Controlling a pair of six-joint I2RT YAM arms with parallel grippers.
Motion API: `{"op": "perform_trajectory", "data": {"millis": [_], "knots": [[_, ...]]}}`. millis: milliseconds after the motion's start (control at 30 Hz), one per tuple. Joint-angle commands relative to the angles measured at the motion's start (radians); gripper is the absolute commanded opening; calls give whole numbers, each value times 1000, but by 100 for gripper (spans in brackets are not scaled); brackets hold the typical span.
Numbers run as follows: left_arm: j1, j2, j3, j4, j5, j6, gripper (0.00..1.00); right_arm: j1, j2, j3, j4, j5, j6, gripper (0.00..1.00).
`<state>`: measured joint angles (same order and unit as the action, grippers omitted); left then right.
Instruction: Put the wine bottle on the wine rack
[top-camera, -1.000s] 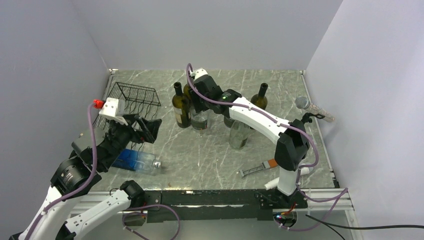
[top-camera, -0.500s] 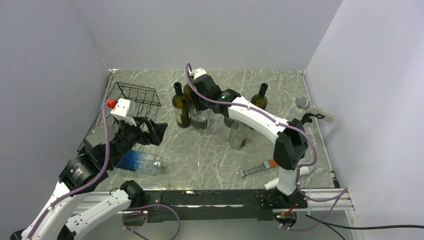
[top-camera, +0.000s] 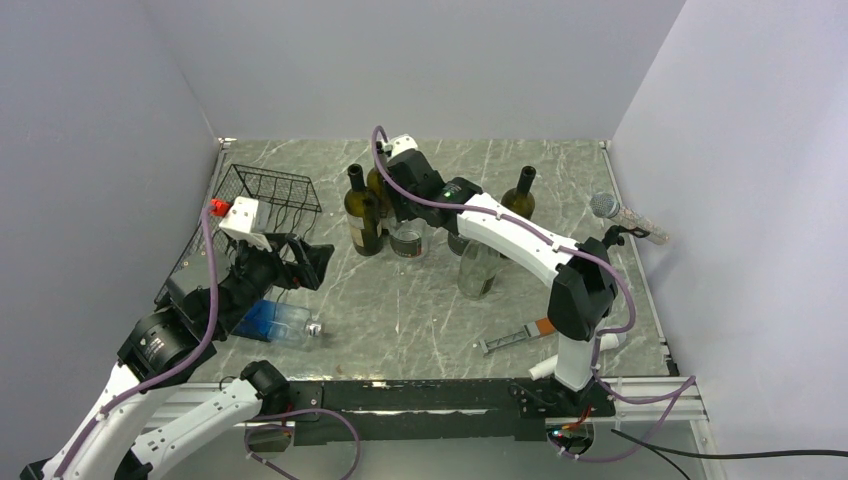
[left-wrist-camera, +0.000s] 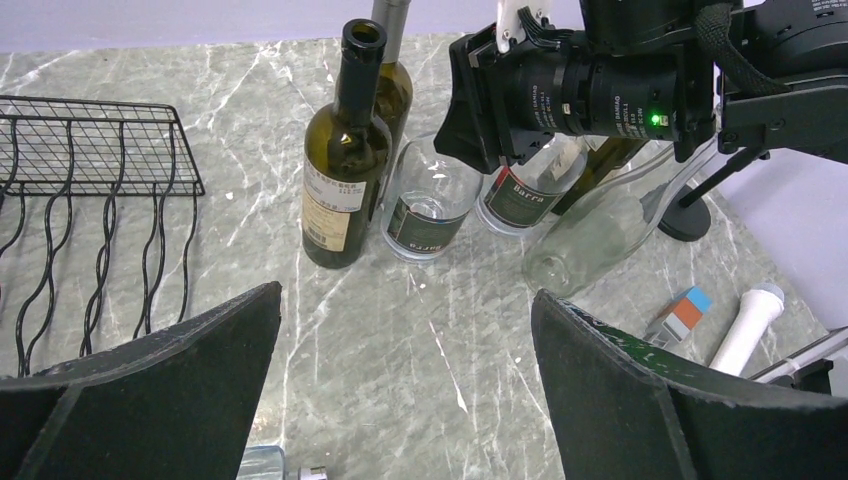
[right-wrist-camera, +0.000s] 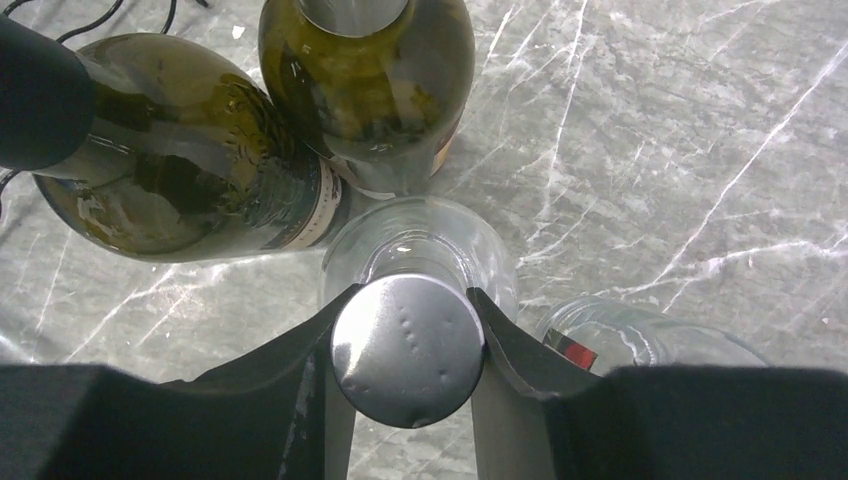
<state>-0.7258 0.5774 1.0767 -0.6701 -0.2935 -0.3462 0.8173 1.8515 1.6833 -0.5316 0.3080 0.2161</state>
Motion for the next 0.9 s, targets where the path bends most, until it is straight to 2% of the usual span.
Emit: {"op": "perform_trajectory", "data": {"millis": [0, 33, 67, 233, 367, 467, 567, 867], "knots": [[1, 1, 16, 38, -19, -8, 99, -9, -67, 31, 21, 64, -36, 51], [1, 2, 18, 36, -20, -10, 99, -9, -74, 29, 24, 63, -34, 61], [1, 2, 20, 34, -23, -9, 99, -8, -87, 30, 22, 64, -32, 65], [1, 6, 40, 12, -63, -7, 99, 11, -191, 25, 45, 37, -61, 77], [0, 4, 58, 4, -98, 4, 99, 39, -269, 12, 88, -64, -109, 79], [0, 9, 77, -6, -140, -8, 99, 48, -302, -21, 163, -252, -149, 79], [1, 33, 115, -44, -157, -16, 99, 51, -288, -18, 215, -356, -158, 79], [0, 30, 114, -55, -144, -37, 99, 51, -57, 196, 178, -336, -145, 78]]}}
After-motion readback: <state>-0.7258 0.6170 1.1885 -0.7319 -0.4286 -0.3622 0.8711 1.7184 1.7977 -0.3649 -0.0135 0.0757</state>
